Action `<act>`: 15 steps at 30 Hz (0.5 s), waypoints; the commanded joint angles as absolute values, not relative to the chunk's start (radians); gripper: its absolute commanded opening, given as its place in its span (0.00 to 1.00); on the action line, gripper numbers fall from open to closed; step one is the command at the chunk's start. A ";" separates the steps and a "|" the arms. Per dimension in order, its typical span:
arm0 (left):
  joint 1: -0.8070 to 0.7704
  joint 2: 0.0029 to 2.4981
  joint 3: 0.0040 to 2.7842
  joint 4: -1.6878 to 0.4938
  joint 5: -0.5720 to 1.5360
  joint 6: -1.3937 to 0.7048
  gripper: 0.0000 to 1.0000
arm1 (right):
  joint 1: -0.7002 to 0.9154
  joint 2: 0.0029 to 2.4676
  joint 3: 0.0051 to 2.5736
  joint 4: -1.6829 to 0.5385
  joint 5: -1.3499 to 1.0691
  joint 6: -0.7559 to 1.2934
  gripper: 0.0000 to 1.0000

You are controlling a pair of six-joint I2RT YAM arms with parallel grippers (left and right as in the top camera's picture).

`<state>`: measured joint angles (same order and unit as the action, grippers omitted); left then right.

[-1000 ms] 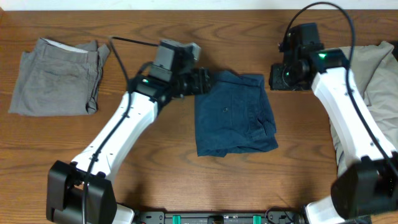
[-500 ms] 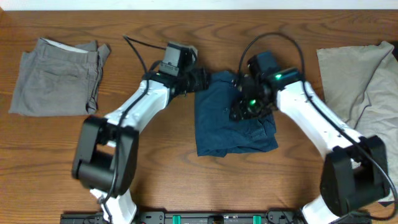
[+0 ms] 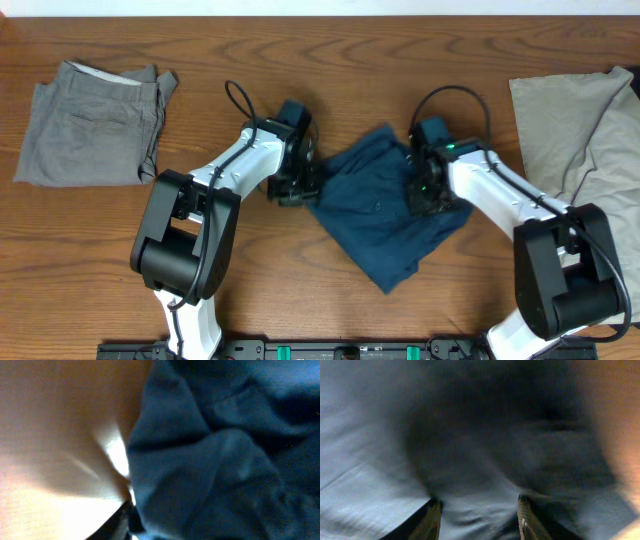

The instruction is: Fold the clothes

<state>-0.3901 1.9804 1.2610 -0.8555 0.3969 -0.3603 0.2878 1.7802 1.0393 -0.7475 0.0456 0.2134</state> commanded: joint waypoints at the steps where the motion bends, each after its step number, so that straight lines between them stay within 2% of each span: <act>1: -0.383 1.980 1.261 -0.955 0.387 -0.341 0.28 | 0.244 1.788 1.029 -0.682 0.206 0.174 0.50; 5: -0.375 1.921 1.261 -0.981 0.388 -0.340 0.28 | 0.234 1.788 1.033 -0.639 0.174 0.176 0.58; 10: -0.355 1.757 1.266 -0.912 0.388 -0.311 0.35 | 0.237 1.788 1.033 -0.646 0.153 0.178 0.60; 11: -0.355 1.722 1.266 -0.888 0.388 -0.292 0.45 | 0.237 1.788 1.033 -0.647 0.152 0.178 0.61; 12: -0.355 1.695 1.266 -0.866 0.387 -0.271 0.64 | 0.237 1.788 1.033 -0.647 0.152 0.179 0.61; 13: -0.355 1.670 1.266 -0.840 0.388 -0.239 0.76 | 0.237 1.788 1.033 -0.647 0.152 0.179 0.61; 15: -0.358 1.647 1.266 -0.808 0.389 -0.179 0.84 | 0.237 1.788 1.033 -0.647 0.148 0.179 0.61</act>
